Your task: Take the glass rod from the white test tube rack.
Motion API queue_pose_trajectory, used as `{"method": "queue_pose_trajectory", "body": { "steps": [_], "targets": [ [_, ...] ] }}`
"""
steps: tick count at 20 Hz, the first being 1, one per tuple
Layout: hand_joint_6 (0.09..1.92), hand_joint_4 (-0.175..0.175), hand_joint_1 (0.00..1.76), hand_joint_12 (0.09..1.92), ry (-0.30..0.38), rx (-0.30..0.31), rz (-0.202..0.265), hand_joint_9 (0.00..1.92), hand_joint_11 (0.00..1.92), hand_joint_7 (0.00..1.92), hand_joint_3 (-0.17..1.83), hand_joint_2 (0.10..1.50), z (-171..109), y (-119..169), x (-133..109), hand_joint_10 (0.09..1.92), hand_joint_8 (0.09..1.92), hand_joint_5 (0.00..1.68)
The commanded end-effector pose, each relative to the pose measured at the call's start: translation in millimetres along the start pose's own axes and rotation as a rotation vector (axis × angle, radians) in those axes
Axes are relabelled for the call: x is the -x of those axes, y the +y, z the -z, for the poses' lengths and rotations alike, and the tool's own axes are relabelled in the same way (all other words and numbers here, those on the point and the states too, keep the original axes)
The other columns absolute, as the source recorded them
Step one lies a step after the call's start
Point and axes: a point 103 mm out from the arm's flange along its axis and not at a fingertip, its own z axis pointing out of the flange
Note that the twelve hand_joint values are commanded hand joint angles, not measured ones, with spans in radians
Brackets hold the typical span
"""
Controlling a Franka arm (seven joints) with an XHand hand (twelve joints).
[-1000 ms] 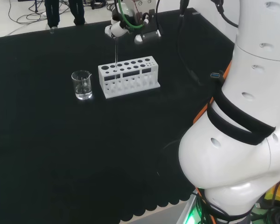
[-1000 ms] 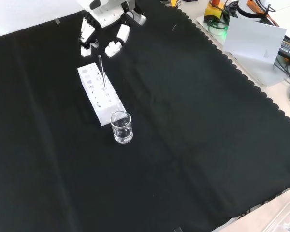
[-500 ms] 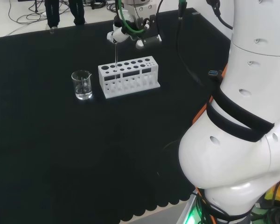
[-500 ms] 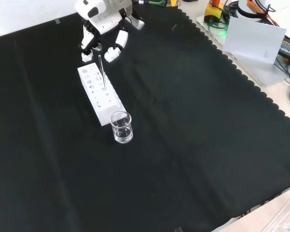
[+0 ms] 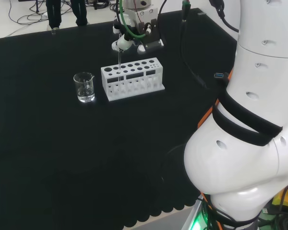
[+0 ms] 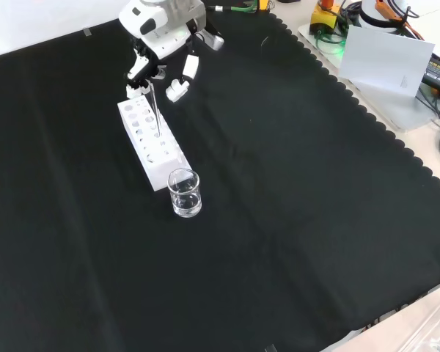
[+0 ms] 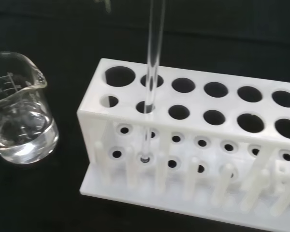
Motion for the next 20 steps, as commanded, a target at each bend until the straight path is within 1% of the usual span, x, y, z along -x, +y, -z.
{"method": "queue_pose_trajectory", "body": {
  "steps": [1,5,9,14,19,20],
  "targets": [
    [0.84,-0.175,0.90,0.86,0.018,0.002,0.024,1.44,1.68,0.84,0.53,0.83,-2,3,-6,0.83,1.00,0.43],
    [0.87,-0.175,0.94,0.83,0.026,0.003,0.026,1.50,1.72,0.88,0.55,0.82,-2,6,-5,0.80,1.02,0.51],
    [0.88,-0.175,0.98,0.80,0.012,-0.013,0.033,1.53,1.77,0.92,0.56,0.83,-3,9,-3,0.78,1.02,0.56],
    [0.88,-0.175,0.98,0.81,-0.014,-0.003,0.016,1.54,1.78,0.92,0.57,0.82,-3,11,4,0.75,1.01,0.58],
    [0.88,-0.175,0.98,0.83,-0.016,0.001,0.005,1.57,1.80,0.93,0.59,0.81,-2,13,9,0.70,0.98,0.60],
    [0.88,-0.175,0.98,0.83,-0.005,0.001,0.003,1.58,1.81,0.93,0.59,0.81,-2,13,10,0.69,0.97,0.60]
  ]
}}
